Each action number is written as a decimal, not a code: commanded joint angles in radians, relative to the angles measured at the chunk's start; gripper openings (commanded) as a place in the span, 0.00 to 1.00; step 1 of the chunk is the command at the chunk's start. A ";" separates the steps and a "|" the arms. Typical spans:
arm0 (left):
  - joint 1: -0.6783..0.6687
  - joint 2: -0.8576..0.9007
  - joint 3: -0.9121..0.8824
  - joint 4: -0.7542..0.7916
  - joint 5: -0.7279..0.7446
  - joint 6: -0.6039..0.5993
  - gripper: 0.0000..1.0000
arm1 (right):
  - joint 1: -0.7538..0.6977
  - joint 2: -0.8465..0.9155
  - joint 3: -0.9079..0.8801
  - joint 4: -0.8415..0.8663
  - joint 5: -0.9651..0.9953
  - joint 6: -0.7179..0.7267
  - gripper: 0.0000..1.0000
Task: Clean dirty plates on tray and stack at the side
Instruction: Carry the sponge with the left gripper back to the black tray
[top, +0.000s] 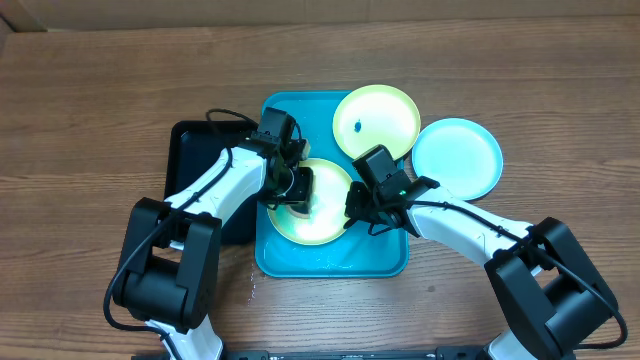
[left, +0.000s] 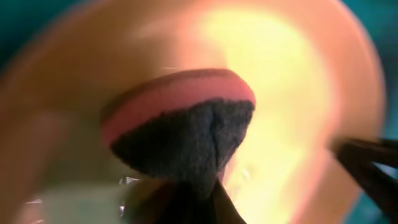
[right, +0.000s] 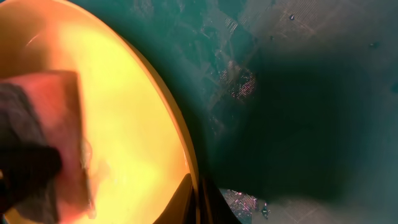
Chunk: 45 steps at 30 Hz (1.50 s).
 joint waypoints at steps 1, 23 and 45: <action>0.008 -0.024 0.026 -0.001 0.235 0.038 0.04 | 0.006 -0.006 0.008 0.013 -0.007 -0.001 0.04; 0.322 -0.330 0.093 -0.275 -0.349 0.026 0.04 | 0.006 -0.006 0.008 0.013 -0.006 -0.004 0.04; 0.322 -0.126 -0.020 -0.196 -0.307 0.029 0.63 | 0.006 -0.006 0.008 0.013 0.000 -0.004 0.04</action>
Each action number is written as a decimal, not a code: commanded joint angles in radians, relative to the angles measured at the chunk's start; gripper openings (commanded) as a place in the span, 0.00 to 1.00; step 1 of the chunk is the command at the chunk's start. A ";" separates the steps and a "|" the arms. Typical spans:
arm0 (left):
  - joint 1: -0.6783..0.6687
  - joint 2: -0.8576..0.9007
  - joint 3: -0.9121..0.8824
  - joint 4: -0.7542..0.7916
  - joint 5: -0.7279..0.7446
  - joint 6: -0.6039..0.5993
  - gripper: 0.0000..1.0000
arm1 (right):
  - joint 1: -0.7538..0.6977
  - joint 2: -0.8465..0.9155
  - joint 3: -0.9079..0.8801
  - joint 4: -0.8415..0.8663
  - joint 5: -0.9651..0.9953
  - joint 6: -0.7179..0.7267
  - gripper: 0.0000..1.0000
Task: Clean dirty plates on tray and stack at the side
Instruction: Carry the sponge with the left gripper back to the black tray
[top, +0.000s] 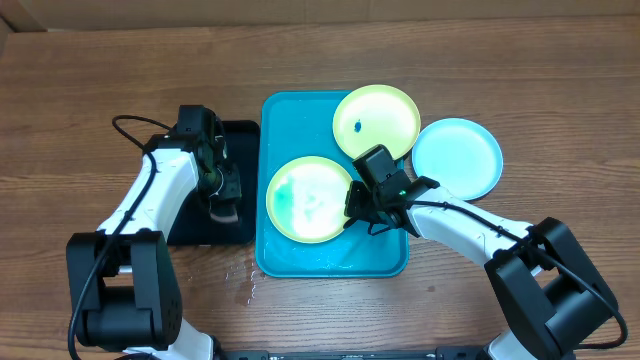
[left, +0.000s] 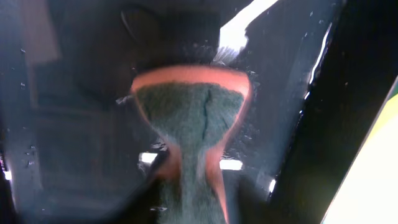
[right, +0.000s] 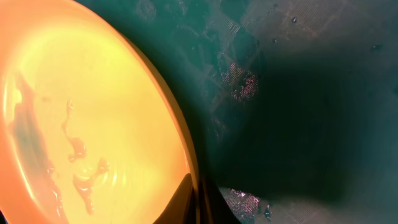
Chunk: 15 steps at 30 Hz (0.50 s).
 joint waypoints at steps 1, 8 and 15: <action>0.003 0.001 0.018 -0.029 0.027 -0.001 0.74 | 0.006 -0.006 0.008 0.010 -0.001 -0.004 0.04; 0.003 -0.032 0.172 -0.161 0.027 -0.024 0.98 | 0.006 -0.006 0.008 0.010 -0.001 -0.004 0.05; 0.003 -0.181 0.288 -0.208 0.053 -0.050 0.98 | 0.006 -0.006 0.008 0.011 0.010 -0.003 0.34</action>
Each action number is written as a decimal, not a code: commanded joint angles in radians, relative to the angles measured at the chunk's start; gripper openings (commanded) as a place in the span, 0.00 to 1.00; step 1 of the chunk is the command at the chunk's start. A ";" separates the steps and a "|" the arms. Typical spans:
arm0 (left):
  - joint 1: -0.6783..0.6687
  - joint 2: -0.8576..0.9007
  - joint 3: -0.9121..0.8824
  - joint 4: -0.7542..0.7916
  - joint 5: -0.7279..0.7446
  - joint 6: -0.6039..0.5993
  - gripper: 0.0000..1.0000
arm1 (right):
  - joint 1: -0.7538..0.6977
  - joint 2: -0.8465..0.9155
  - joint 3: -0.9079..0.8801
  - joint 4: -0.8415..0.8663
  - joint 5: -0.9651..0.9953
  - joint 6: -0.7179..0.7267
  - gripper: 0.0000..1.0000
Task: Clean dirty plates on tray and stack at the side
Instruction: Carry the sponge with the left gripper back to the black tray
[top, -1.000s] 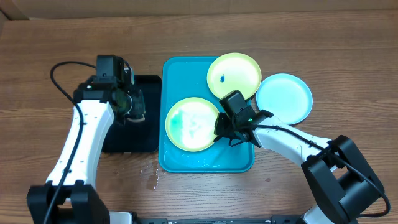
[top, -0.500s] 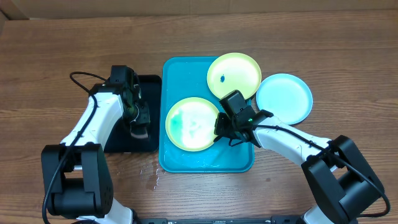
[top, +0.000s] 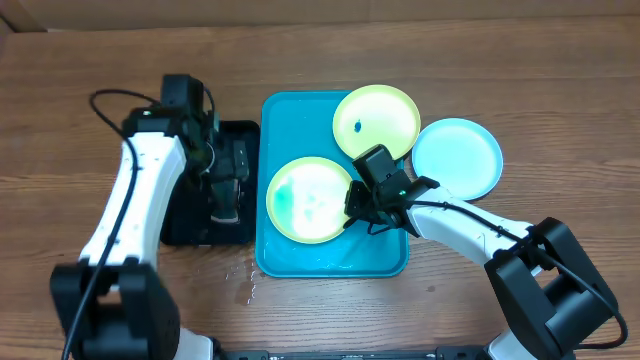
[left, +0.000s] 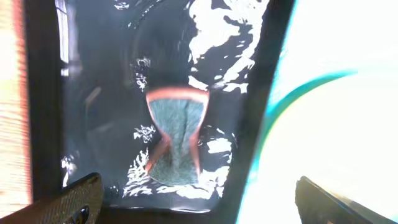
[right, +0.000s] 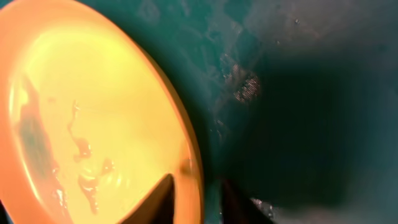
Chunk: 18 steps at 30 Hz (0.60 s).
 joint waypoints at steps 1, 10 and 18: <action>0.003 -0.133 0.056 -0.006 0.022 -0.032 0.98 | 0.005 -0.006 0.008 0.008 0.019 -0.005 0.36; 0.003 -0.320 0.056 0.002 -0.058 -0.058 1.00 | 0.006 -0.005 0.008 0.031 0.053 -0.005 0.31; 0.003 -0.315 0.055 -0.012 -0.099 -0.061 1.00 | 0.006 0.016 0.008 0.045 0.058 0.003 0.09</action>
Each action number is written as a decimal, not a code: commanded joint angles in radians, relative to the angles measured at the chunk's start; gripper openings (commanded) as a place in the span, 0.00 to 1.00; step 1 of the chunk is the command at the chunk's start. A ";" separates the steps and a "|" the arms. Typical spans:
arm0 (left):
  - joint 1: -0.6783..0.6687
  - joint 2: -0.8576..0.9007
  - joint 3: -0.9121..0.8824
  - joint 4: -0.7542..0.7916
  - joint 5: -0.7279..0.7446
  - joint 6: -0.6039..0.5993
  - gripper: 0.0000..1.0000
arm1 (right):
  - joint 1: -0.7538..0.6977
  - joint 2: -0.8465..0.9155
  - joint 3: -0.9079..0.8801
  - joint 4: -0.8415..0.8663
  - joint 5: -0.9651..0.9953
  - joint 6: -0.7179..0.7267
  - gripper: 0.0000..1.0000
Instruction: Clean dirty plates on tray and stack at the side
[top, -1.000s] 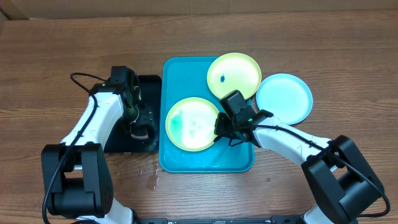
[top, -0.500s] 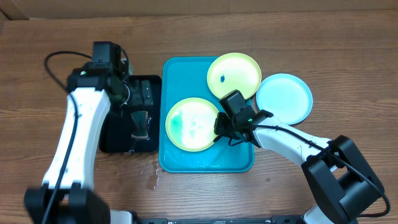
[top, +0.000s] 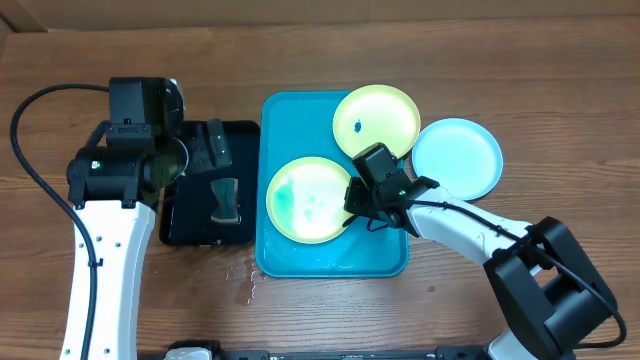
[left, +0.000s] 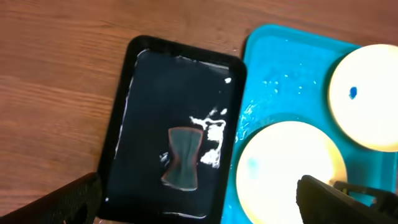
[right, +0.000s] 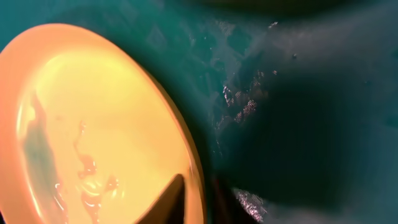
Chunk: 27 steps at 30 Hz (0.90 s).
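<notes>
A wet yellow-green plate (top: 310, 200) with a blue-green smear lies on the teal tray (top: 285, 262). My right gripper (top: 355, 207) is at its right rim. In the right wrist view its fingers (right: 176, 194) straddle the rim of the plate (right: 93, 137), slightly parted; the gripper (right: 196, 199) is open. A second yellow-green plate (top: 375, 122) with a blue spot overlaps the tray's far right corner. A pale blue plate (top: 457, 157) lies on the table to the right. The sponge (left: 181, 157) lies in the black tray (left: 134, 106). My left gripper (left: 199, 190) hangs high above it, wide open and empty.
The black tray (top: 185, 225) holds water and sits against the teal tray's left side. Water drops lie on the wooden table (top: 250, 285) near the teal tray's front left corner. The left arm's cable (top: 30, 110) loops at the far left.
My left gripper has risen well above the black tray, still open, and the sponge stays in the water. My right fingers still straddle the plate's rim, with a narrower gap.
First my left gripper held the sponge on the near plate while my right was shut on its rim. Then the sponge was in the black tray, still gripped. Then the left stood open over it and the right fingers had parted. Now the left is high up.
</notes>
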 joint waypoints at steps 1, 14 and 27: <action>0.003 0.008 0.012 -0.013 -0.032 -0.021 1.00 | 0.006 0.013 0.008 0.006 0.015 0.003 0.06; 0.006 0.010 0.012 -0.016 -0.125 -0.037 1.00 | 0.006 0.013 0.008 0.007 0.012 0.002 0.04; 0.143 0.010 0.012 -0.041 -0.124 -0.080 1.00 | 0.006 0.013 0.008 0.007 0.012 0.002 0.04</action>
